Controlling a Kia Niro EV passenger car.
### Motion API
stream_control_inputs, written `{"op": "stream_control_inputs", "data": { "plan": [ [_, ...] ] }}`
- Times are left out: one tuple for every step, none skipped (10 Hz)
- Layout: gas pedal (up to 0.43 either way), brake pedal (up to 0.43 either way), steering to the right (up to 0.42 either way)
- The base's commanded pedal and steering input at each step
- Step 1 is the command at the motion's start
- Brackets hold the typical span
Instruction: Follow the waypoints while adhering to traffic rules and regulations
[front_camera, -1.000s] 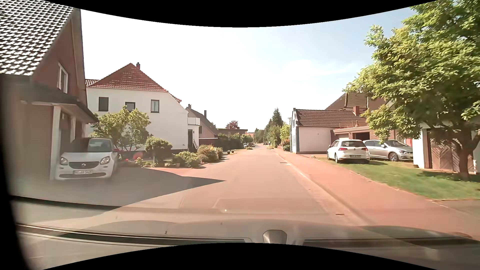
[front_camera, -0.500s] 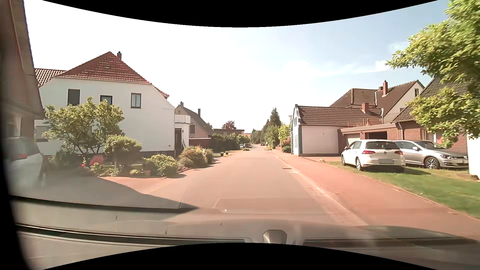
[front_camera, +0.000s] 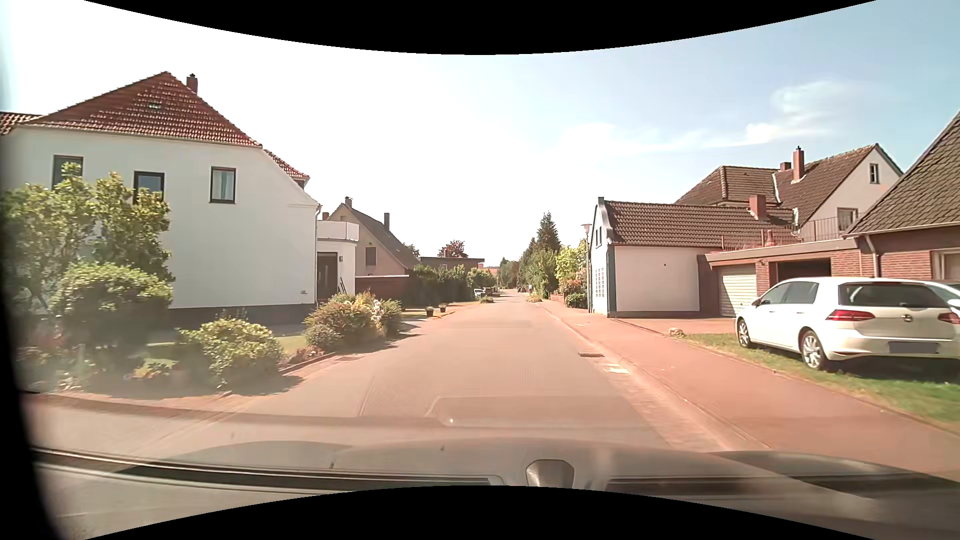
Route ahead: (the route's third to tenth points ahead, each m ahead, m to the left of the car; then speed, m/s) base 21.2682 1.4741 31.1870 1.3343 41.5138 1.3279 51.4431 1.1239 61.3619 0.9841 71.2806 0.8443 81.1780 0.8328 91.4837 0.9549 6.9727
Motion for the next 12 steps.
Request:
{"op": "stream_control_inputs", "data": {
  "plan": [
    [0.138, 0.006, 0.009],
    [0.138, 0.006, 0.008],
    [0.138, 0.006, 0.008],
    [0.138, 0.006, 0.008],
    [0.13, 0.0, 0.006],
    [0.13, 0.006, 0.006],
    [0.13, 0.006, 0.006],
    [0.13, 0.0, 0.006],
    [0.13, 0.006, 0.006],
    [0.13, 0.006, 0.006],
    [0.13, 0.006, 0.006],
    [0.13, 0.012, 0.006]
  ]
}}
